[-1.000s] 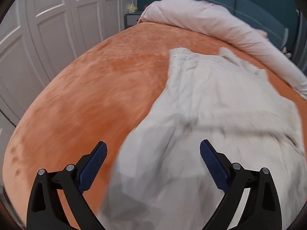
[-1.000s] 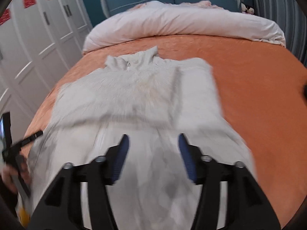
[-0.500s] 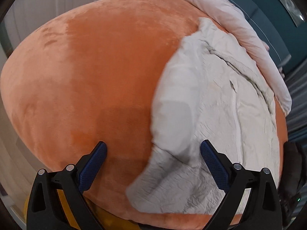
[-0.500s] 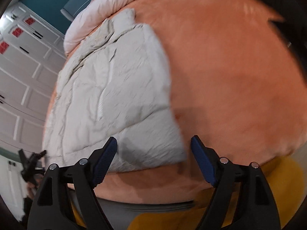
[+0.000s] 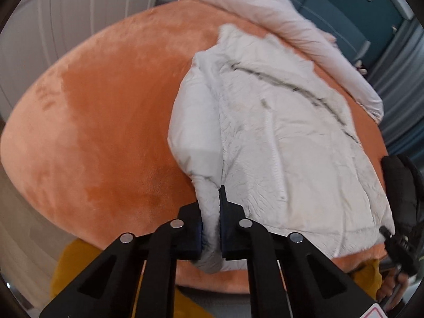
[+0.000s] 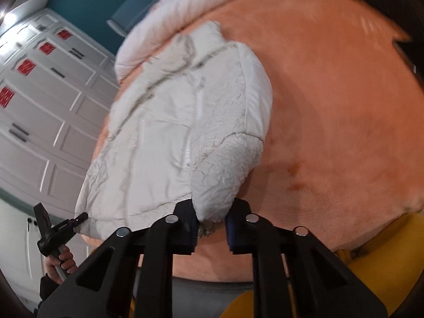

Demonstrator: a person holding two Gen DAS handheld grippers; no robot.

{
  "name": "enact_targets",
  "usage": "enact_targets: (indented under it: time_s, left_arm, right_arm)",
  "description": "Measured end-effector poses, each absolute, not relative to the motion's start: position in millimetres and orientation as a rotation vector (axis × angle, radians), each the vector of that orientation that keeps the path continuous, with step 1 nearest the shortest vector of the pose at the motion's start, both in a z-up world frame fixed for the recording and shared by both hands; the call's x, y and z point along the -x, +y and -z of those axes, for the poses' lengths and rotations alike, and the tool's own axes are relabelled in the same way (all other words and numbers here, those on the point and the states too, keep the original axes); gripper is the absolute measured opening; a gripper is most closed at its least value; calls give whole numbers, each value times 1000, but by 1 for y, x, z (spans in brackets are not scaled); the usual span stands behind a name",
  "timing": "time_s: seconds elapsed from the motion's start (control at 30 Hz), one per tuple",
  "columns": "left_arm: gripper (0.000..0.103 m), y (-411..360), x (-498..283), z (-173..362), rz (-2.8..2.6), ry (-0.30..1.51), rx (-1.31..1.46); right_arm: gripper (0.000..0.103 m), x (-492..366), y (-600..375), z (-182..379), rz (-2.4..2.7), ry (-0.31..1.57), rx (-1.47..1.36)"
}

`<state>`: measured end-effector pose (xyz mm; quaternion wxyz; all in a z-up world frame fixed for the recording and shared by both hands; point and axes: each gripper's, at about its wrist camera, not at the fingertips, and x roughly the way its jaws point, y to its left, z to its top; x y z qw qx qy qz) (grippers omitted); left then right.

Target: Fold large clothes

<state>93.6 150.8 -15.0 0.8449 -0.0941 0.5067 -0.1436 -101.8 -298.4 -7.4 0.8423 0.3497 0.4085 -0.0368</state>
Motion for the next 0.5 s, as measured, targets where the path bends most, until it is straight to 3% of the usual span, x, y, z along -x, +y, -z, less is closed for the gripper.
enact_targets:
  time_s: [0.17,0.5]
  left_arm:
    - [5,161,-47,-23,387,1062,125]
    - [5,203,88,-44,477,1231,-14]
  right_arm:
    - [13,127,-282,-37,18,897,-565]
    - [12,245,-240,-63,-142,1245,-309]
